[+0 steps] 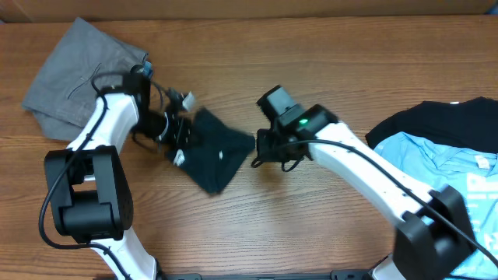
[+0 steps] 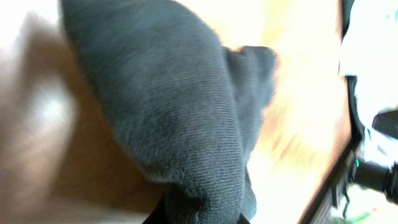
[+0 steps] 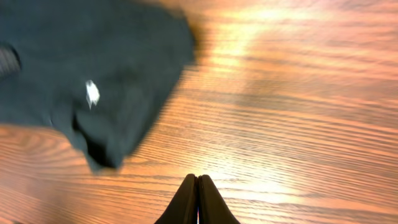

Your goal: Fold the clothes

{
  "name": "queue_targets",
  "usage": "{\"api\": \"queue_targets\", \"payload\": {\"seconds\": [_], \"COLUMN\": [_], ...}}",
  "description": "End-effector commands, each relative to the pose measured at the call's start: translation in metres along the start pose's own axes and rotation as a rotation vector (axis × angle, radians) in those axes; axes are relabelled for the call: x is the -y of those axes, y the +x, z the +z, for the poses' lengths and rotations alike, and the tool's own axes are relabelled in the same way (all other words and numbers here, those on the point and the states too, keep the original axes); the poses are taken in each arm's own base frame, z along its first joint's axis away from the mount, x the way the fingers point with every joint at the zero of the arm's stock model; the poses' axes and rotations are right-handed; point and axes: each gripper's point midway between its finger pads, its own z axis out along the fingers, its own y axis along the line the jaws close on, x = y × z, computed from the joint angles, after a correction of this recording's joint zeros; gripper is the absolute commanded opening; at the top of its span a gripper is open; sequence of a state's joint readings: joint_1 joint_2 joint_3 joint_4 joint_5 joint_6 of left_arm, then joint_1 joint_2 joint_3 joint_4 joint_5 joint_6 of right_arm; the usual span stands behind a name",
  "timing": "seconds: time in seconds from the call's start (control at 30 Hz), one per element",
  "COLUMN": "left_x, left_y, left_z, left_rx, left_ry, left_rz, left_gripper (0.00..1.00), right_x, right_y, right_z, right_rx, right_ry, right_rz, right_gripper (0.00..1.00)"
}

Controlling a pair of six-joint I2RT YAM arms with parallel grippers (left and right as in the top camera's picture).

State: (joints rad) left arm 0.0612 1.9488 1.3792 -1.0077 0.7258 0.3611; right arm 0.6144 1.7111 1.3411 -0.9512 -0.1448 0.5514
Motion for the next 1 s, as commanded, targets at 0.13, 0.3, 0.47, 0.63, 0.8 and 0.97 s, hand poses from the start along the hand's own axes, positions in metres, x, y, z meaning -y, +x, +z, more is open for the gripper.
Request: {"api": "queue_targets", "payload": {"seconds": [0.13, 0.3, 0.47, 0.63, 0.8, 0.97], "left_x": [0.016, -0.002, -0.036, -0.085, -0.14, -0.184], "left_y": [-0.111, -0.146, -0.16, -0.159, -0.152, -0.129], "left_z": [-0.085, -0.134, -0.184, -0.225, -0.24, -0.23], "left_rx": [0.317, 0.458, 0.604, 0.719, 0.777, 0.738], "left_ry": [-0.098, -0.261, -0.338, -0.397, -0.414, -0.412], "left_rz": [0.075, 0.075, 0.011, -0.069, -0.184, -0.294], "left_gripper": [0.04, 0.04, 0.04, 0.04, 0.04, 0.07], "right_x": [0.014, 0.014, 0.016, 0.015, 0.017, 0.021], "right_y": [-0.01, -0.009, -0.007, -0.005, 0.0, 0.006], "right_z": [-0.017, -0.017, -0.017, -0.017, -0.017, -0.017], "right_rx": [0.038, 0.034, 0.025, 0.018, -0.002, -0.028], "right_ry": [0.026, 0.029, 0.034, 0.03, 0.038, 0.053], "right_rz": [0.031, 0.033, 0.035, 0.047, 0.064, 0.069], "right_gripper": [0.04, 0.04, 0.05, 0.05, 0.05, 0.05]}}
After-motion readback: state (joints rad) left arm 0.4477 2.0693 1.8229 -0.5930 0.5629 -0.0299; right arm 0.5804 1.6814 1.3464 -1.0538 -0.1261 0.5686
